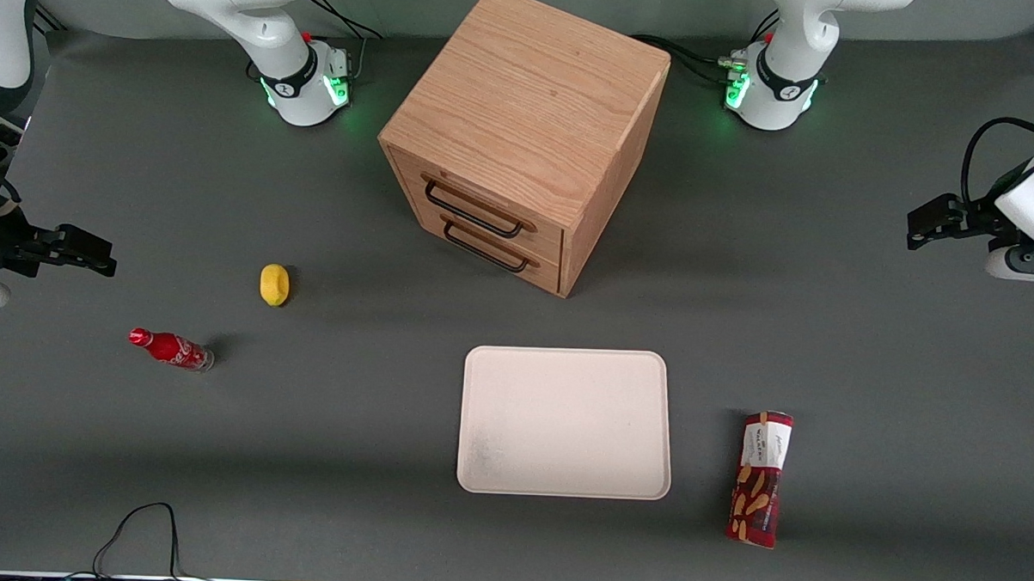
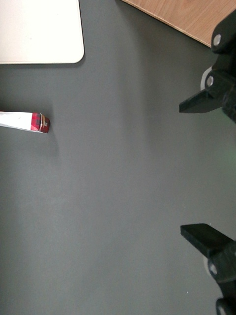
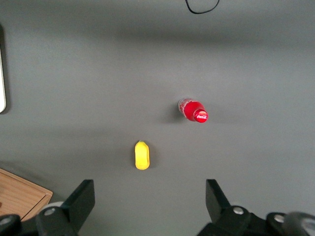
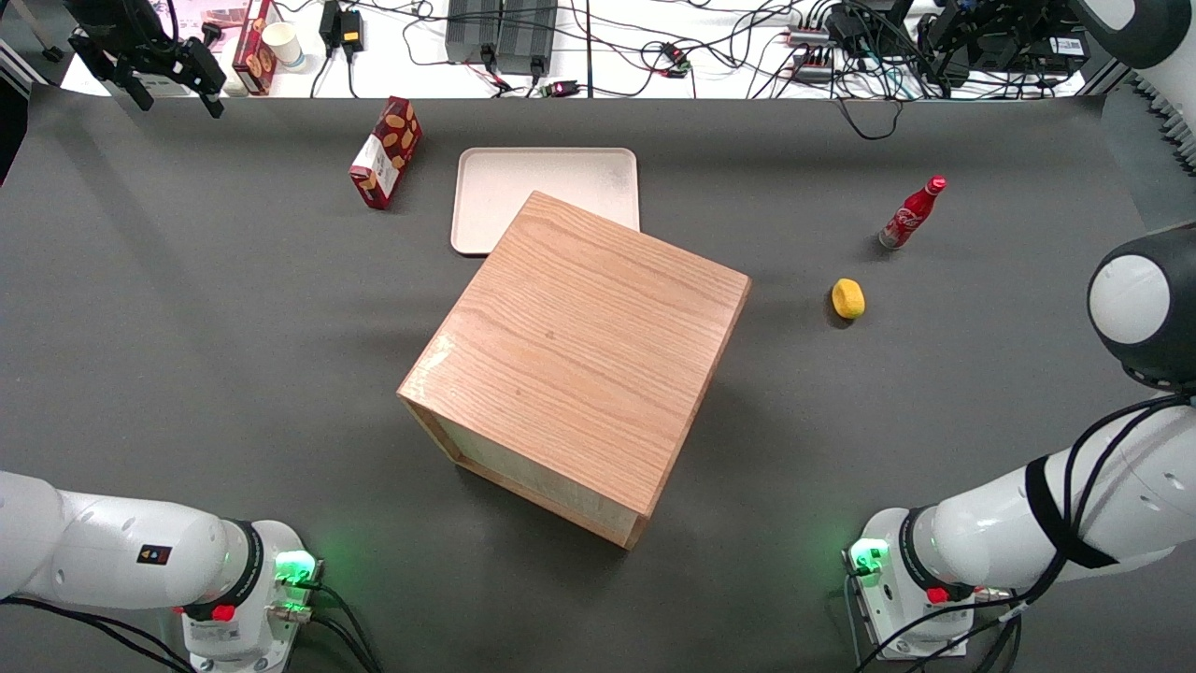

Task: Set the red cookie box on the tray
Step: 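Move the left gripper down over the upright red plaid cookie box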

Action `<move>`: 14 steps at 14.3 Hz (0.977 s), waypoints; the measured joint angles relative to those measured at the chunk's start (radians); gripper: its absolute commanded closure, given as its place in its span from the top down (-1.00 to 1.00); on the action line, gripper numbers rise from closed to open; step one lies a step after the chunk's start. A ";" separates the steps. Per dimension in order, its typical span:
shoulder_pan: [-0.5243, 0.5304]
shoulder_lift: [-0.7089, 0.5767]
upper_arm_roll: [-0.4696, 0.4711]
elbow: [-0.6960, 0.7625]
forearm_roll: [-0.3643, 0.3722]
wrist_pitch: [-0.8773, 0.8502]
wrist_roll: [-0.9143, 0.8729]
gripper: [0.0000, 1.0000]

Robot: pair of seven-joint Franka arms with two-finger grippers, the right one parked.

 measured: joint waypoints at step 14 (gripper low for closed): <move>-0.042 0.431 -0.014 0.313 -0.003 0.134 0.011 1.00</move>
